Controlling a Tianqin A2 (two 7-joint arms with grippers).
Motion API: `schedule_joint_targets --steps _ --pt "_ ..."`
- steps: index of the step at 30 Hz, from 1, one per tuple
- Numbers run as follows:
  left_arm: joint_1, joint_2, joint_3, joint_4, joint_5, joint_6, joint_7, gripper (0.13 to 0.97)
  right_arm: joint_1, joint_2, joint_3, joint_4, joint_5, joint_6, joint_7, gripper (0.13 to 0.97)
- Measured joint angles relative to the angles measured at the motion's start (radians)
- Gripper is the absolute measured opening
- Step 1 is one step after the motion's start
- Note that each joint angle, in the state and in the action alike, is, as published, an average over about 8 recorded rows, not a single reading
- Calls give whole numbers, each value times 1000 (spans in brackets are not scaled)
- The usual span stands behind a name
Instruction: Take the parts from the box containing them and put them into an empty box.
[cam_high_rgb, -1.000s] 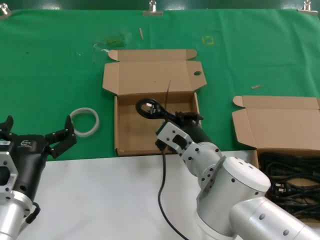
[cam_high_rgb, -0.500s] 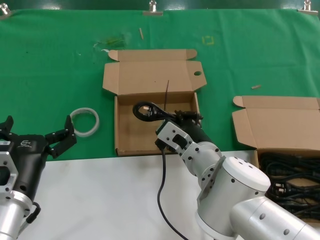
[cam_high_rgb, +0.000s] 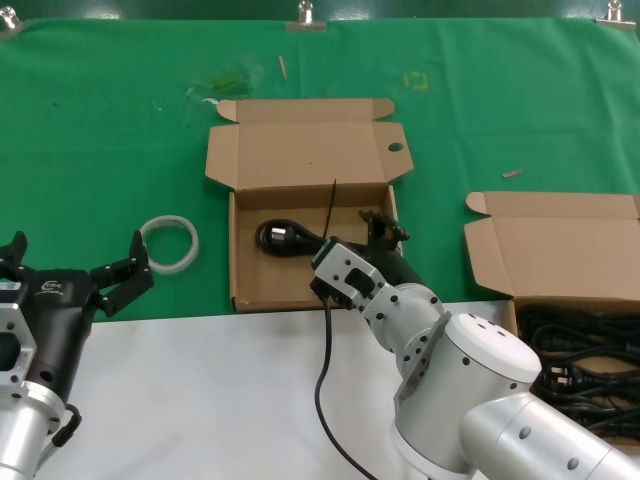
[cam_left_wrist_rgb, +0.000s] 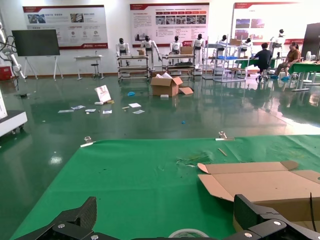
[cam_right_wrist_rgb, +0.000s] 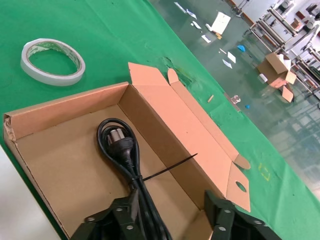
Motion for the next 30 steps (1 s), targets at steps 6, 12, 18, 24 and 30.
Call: schedule_joint_targets --steps 6,12,18,24,30 --pt "0 0 0 0 0 0 0 966 -12 0 17 8 -20 -13 28 462" --pt "0 0 0 0 0 0 0 966 -47 0 66 30 -76 -50 109 590" --pt "0 0 0 0 0 0 0 966 -92 0 129 58 -149 -98 212 708" --pt "0 0 0 0 0 0 0 966 -139 0 195 87 -225 -148 320 832" --pt "0 0 0 0 0 0 0 966 -187 0 261 116 -301 -198 429 895"
